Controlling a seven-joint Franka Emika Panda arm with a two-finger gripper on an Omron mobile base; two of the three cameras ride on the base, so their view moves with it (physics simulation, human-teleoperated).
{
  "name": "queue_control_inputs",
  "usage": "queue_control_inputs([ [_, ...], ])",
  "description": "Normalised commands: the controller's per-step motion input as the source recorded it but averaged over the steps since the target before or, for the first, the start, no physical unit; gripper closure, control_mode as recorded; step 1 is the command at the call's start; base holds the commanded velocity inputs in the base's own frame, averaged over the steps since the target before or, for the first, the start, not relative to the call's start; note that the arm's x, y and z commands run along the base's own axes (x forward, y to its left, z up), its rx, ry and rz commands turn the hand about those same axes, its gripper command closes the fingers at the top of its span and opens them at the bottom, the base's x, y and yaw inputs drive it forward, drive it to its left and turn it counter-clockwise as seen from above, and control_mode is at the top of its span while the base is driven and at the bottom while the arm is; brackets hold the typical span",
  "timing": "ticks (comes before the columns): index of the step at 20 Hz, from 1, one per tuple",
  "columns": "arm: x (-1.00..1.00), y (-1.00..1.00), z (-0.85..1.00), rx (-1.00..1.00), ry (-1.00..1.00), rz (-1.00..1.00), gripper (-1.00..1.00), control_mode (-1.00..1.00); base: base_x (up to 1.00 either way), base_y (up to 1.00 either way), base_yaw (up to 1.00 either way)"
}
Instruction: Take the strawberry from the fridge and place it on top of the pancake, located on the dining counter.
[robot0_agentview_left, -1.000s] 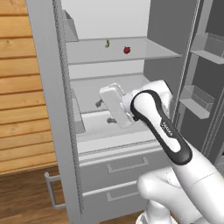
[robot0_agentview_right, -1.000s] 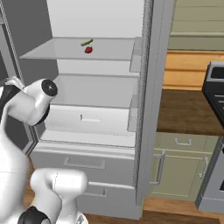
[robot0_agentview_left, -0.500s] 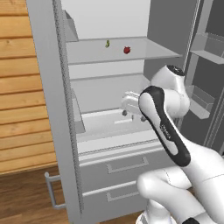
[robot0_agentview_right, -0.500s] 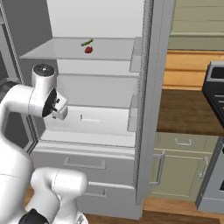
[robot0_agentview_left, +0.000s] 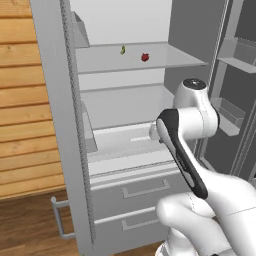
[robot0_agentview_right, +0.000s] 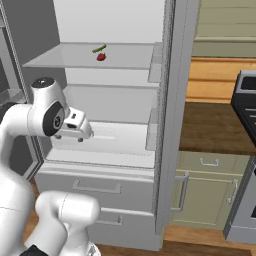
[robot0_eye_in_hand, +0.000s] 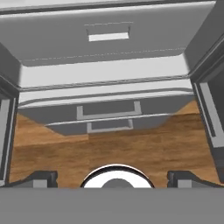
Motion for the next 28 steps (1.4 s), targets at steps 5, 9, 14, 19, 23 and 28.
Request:
queue_control_inputs([
  [5, -0.42, 0.03, -0.29, 0.01, -0.06, 0.22, -1.00, -1.00, 0.00, 0.00, 0.00],
  [9, -0.27, -0.13, -0.52, -0.02, -0.04, -0.01, -1.00, -1.00, 0.00, 0.00, 0.00],
  [14, -0.04, -0.05, -0.27, -0.01, 0.00, -0.10, -1.00, -1.00, 0.00, 0.00, 0.00],
  [19, 0.00, -0.34, -0.29, 0.00, 0.00, -0.01, -1.00, -1.00, 0.00, 0.00, 0.00],
  [23, 0.00, -0.15, -0.24, 0.00, 0.00, 0.00, -1.00, -1.00, 0.00, 0.00, 0.00],
  [28, 0.00, -0.02, -0.07, 0.00, 0.00, 0.00, -1.00, -1.00, 0.00, 0.00, 0.00],
])
